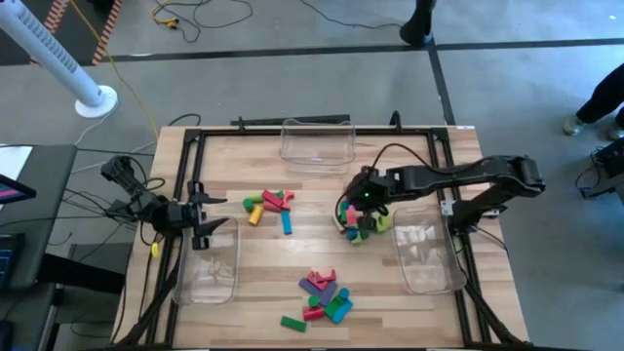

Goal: Sort blocks by size
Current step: Put the blue arc block into the left transparent bin

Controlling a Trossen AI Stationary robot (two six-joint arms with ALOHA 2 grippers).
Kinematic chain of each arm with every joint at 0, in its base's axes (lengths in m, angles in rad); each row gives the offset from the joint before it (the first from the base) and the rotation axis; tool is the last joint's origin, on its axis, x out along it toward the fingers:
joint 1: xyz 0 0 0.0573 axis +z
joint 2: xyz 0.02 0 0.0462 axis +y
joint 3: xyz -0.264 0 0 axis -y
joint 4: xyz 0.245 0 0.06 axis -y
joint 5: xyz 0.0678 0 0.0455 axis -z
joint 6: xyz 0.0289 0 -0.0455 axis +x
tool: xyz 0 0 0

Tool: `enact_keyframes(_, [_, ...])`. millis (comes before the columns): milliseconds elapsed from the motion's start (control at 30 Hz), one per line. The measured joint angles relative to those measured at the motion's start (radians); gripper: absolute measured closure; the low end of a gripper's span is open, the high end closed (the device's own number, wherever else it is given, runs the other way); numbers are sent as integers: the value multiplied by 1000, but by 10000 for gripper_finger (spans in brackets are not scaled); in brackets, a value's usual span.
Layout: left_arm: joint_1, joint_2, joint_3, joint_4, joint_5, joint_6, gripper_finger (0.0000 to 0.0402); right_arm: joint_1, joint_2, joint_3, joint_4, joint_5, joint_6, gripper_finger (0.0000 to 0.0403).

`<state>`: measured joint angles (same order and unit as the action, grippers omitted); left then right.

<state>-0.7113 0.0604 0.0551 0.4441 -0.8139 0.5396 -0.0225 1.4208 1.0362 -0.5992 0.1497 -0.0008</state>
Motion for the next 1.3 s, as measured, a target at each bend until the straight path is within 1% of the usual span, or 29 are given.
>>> enact_keyframes(67, [3,40,1,44,1,32,187,28,-2,38,34,0,-8,338])
enact_keyframes(133, [19,88,23,47,14,50,187,57,0,79,62,0,-25,338])
enact_keyframes(267, [72,221,116,44,47,50,187,114,8,144,104,0,-58,337])
enact_keyframes(400, [132,386,229,15,70,59,187,159,7,166,178,1,-90,336])
enact_keyframes(567, [232,599,384,-79,162,62,187,198,7,178,230,12,-135,336])
enact_keyframes(667, [293,733,466,-127,212,89,187,209,8,178,264,13,-156,335])
enact_keyframes(800, [341,886,549,-142,225,163,187,210,8,178,285,8,-166,335])
enact_keyframes(867, [352,937,578,-158,225,191,187,202,8,178,308,5,-173,335])
enact_keyframes(933, [357,965,598,-195,209,198,187,190,8,178,338,-1,-187,335])
enact_keyframes(1067, [351,948,614,-332,123,169,187,157,15,178,433,-87,-195,335])
enact_keyframes(1167, [327,873,617,-464,51,104,187,134,48,179,504,-134,-209,335])
enact_keyframes(1233, [308,805,618,-545,26,53,187,124,92,179,557,-158,-213,335])
enact_keyframes(1300, [286,729,618,-630,21,-13,187,110,141,189,574,-171,-212,335])
